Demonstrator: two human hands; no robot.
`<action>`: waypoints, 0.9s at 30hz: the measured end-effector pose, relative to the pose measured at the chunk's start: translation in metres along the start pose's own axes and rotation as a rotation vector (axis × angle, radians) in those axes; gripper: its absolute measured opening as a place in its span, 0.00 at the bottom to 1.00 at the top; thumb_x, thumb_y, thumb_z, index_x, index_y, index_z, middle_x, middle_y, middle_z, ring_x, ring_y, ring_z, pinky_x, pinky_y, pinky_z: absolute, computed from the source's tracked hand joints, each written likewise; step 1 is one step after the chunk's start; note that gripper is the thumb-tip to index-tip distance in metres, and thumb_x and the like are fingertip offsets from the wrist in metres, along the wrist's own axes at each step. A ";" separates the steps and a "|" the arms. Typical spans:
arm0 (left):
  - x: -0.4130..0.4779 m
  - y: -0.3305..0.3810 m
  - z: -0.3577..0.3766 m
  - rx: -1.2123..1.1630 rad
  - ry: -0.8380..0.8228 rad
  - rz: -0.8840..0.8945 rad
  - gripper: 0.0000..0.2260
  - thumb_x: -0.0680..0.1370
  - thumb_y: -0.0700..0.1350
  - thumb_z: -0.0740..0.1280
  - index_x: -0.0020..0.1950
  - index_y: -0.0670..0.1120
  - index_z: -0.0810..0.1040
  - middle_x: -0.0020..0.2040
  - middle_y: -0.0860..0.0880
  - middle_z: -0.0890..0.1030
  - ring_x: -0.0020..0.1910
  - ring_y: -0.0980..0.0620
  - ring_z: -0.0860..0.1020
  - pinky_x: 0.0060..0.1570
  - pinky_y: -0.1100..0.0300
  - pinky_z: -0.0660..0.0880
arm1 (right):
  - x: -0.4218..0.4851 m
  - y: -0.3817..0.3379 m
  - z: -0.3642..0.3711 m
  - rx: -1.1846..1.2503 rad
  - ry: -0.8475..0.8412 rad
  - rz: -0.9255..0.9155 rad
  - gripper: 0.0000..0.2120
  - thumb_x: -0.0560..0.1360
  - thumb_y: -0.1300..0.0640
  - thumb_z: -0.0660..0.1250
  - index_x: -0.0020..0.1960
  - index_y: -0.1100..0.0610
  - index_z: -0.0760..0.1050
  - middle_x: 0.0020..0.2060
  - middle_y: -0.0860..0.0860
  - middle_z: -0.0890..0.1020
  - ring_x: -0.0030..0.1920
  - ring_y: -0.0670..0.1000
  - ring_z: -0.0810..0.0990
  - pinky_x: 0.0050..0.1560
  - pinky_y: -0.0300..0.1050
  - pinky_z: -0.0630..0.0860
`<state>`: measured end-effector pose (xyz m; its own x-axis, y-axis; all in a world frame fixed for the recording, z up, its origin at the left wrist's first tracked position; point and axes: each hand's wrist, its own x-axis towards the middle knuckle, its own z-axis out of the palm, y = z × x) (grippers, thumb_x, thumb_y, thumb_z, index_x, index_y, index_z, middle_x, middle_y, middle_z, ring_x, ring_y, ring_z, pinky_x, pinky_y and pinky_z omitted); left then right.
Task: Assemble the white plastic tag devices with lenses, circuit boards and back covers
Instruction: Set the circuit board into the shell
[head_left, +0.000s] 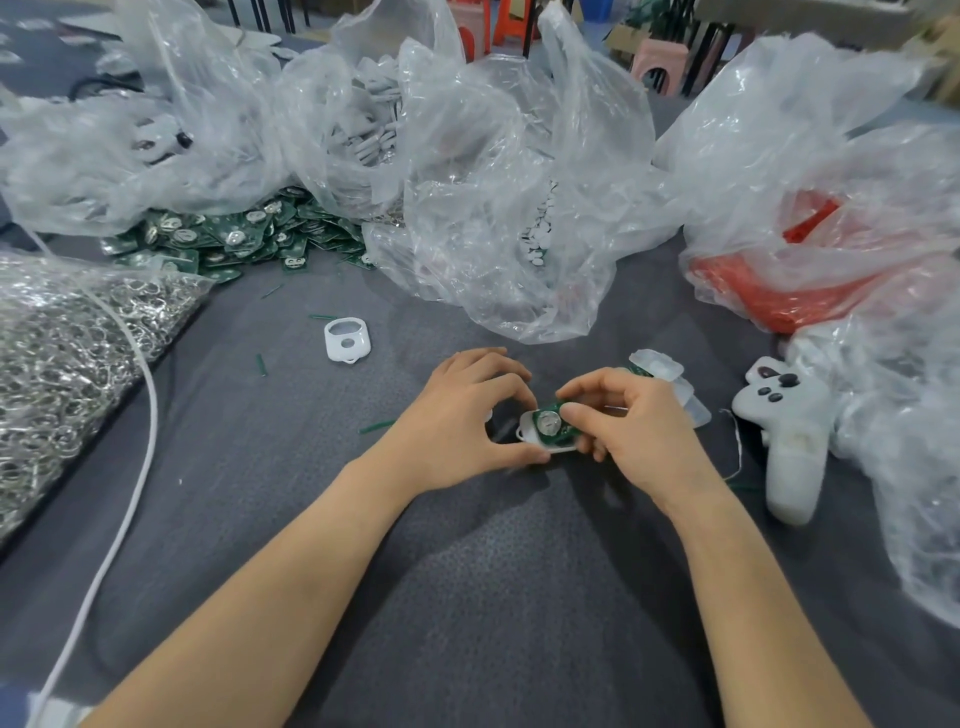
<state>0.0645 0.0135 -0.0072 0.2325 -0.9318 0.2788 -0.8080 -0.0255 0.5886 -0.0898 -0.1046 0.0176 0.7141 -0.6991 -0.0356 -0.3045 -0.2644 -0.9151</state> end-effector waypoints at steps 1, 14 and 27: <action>0.000 0.000 0.000 -0.001 0.004 0.003 0.19 0.67 0.57 0.76 0.53 0.49 0.80 0.62 0.53 0.77 0.70 0.51 0.65 0.69 0.48 0.61 | 0.000 0.000 0.000 -0.010 0.001 -0.004 0.08 0.73 0.64 0.71 0.43 0.51 0.80 0.33 0.45 0.83 0.26 0.42 0.76 0.28 0.34 0.72; 0.001 0.004 -0.001 0.016 0.009 0.039 0.19 0.66 0.57 0.77 0.49 0.46 0.81 0.56 0.52 0.79 0.65 0.51 0.71 0.65 0.48 0.65 | 0.000 0.002 0.005 -0.114 0.019 -0.057 0.08 0.72 0.61 0.72 0.42 0.48 0.80 0.37 0.46 0.83 0.31 0.38 0.77 0.31 0.31 0.71; 0.000 0.004 0.002 0.073 0.016 0.018 0.19 0.66 0.58 0.76 0.47 0.46 0.79 0.55 0.55 0.79 0.66 0.53 0.69 0.70 0.47 0.57 | 0.002 0.006 0.008 -0.149 0.048 -0.060 0.12 0.70 0.63 0.73 0.46 0.48 0.78 0.39 0.47 0.77 0.27 0.41 0.69 0.34 0.35 0.71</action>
<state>0.0600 0.0126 -0.0059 0.2258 -0.9264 0.3013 -0.8496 -0.0359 0.5262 -0.0850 -0.1020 0.0091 0.7040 -0.7091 0.0399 -0.3547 -0.3998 -0.8452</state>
